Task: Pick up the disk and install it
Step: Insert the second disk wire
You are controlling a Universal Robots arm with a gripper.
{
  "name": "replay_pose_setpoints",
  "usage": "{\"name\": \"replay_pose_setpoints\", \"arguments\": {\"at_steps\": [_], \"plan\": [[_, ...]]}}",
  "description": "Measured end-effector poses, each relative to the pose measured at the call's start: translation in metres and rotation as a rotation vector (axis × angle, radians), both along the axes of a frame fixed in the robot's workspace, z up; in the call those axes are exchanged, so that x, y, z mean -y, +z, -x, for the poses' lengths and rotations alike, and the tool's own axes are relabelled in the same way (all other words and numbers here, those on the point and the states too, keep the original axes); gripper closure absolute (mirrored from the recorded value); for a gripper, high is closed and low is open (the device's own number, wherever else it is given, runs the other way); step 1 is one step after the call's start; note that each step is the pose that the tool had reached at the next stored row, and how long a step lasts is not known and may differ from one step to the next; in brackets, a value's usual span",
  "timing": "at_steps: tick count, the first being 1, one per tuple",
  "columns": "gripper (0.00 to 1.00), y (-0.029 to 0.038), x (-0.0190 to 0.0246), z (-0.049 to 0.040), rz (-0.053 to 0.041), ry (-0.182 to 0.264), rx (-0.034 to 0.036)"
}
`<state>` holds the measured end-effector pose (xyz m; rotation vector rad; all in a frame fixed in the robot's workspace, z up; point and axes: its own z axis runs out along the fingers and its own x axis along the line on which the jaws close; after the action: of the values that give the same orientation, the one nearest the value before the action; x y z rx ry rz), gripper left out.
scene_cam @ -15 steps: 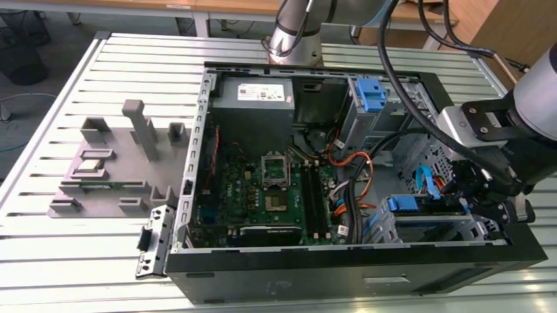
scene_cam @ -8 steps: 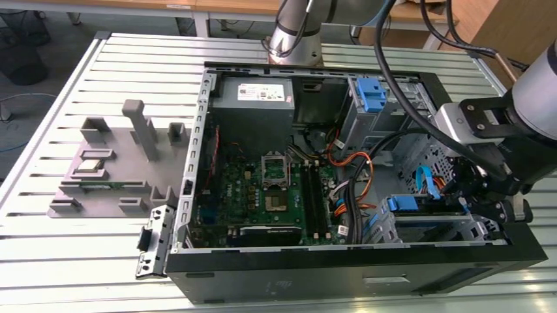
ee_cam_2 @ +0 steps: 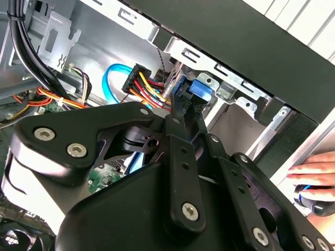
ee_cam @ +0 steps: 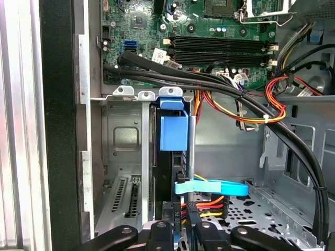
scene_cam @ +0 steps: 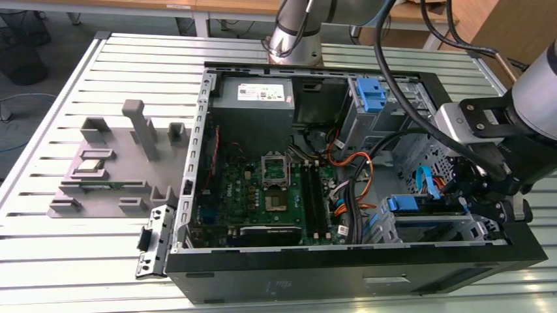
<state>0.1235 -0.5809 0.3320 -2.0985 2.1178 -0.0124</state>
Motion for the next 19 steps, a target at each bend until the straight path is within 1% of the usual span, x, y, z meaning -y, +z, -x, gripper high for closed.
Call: {"name": "replay_pose_setpoints", "arguments": {"at_steps": [7,19], "plan": [[0.76,0.0,-0.0018,0.0014,0.0002,-0.008,0.0],[0.76,-0.0006,-0.0021,0.0021,0.0003,-0.016,0.0002]]}}
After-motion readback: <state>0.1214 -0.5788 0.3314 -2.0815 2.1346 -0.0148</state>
